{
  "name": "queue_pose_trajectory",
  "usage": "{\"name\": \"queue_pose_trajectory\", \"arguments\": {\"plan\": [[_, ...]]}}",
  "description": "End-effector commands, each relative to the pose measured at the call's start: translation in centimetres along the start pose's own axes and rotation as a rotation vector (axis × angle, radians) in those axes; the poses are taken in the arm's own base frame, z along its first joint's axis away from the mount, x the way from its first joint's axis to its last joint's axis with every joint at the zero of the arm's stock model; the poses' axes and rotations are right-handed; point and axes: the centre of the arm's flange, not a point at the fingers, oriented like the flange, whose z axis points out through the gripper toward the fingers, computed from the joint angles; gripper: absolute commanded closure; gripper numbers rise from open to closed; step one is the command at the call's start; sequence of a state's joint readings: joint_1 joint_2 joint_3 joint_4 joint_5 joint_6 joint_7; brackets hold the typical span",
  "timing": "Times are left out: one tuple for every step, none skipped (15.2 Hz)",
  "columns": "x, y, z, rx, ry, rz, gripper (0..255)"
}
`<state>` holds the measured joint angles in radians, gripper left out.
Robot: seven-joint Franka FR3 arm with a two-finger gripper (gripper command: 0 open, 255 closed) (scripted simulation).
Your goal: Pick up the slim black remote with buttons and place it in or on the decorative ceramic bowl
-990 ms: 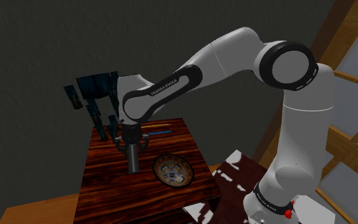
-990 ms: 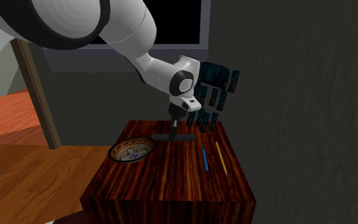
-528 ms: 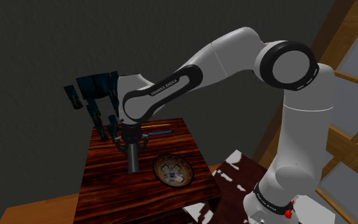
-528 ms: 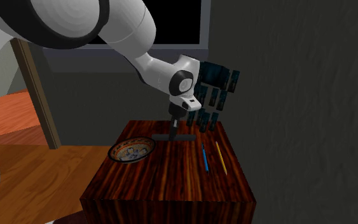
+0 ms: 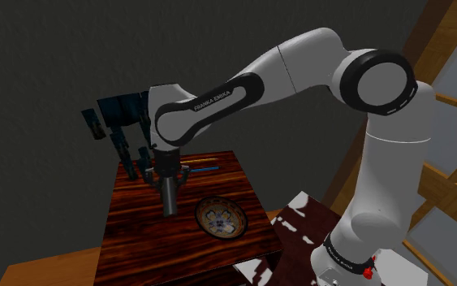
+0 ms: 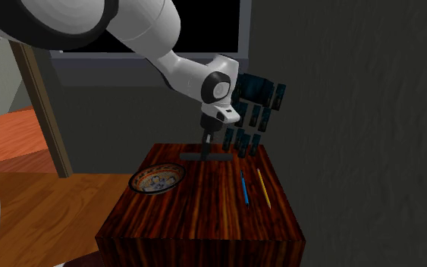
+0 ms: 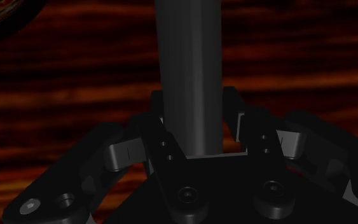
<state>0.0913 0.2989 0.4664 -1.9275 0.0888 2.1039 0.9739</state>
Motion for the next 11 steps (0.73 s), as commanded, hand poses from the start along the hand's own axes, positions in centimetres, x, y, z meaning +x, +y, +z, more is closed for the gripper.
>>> {"name": "queue_pose_trajectory", "arguments": {"plan": [[-0.2, -0.1, -1.1, 0.0, 0.0, 0.0, 255], [-0.4, -0.1, -1.7, 0.0, 0.0, 0.0, 255], [-0.5, -0.1, -2.2, 0.0, 0.0, 0.0, 255], [-0.6, -0.1, -2.7, 0.0, 0.0, 0.0, 255], [-0.7, -0.1, -3.2, 0.0, 0.0, 0.0, 255], [-0.8, -0.2, -3.7, 0.0, 0.0, 0.0, 255], [-1.0, -0.2, -4.2, 0.0, 0.0, 0.0, 255], [-1.1, -0.2, -4.7, 0.0, 0.0, 0.0, 255], [-1.2, -0.2, -5.3, 0.0, 0.0, 0.0, 255], [-1.3, -0.2, -5.8, 0.0, 0.0, 0.0, 255], [-1.4, -0.2, -6.3, 0.0, 0.0, 0.0, 255]]}}
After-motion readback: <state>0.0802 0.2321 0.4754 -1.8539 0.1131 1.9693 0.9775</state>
